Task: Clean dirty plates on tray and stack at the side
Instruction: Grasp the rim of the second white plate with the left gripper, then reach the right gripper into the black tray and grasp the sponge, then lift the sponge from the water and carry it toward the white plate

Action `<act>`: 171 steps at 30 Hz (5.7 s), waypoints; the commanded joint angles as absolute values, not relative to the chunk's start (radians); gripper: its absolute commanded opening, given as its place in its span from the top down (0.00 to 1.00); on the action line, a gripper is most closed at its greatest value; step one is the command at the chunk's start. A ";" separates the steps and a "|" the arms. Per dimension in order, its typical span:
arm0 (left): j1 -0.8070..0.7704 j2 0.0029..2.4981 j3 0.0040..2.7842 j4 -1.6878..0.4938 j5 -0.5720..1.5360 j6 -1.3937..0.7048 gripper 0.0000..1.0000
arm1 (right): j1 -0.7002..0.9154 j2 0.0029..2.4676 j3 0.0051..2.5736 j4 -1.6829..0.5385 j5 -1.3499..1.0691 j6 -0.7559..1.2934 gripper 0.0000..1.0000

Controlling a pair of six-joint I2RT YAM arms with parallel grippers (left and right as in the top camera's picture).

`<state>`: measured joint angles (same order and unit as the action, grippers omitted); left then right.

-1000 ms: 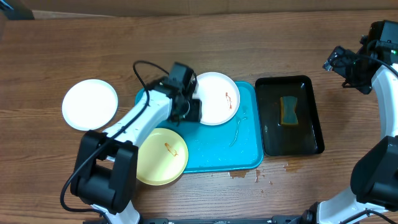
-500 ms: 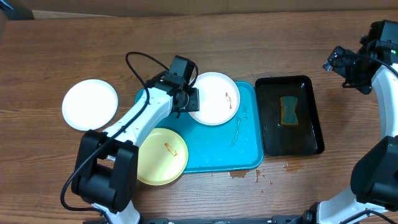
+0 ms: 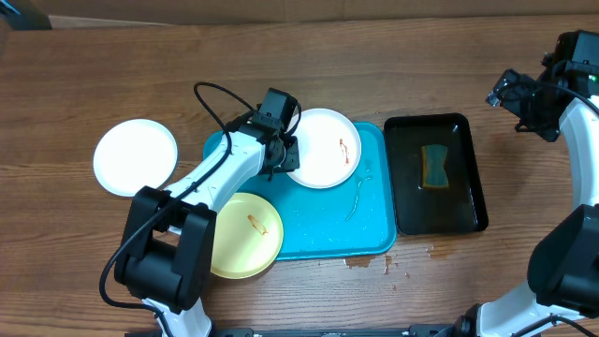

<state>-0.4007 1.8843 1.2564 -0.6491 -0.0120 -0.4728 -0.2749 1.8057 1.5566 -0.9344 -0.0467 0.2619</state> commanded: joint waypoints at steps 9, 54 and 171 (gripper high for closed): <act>-0.415 1.904 1.188 -0.543 -0.029 -0.487 0.85 | -0.277 1.794 1.568 -0.929 -0.046 0.266 0.00; -0.414 1.908 1.186 -0.516 0.078 -0.501 0.55 | 0.051 1.795 1.085 -0.755 0.085 0.282 0.39; -0.419 1.909 1.181 -0.502 0.123 -0.494 0.93 | 0.051 1.730 0.994 -0.585 0.020 0.282 0.96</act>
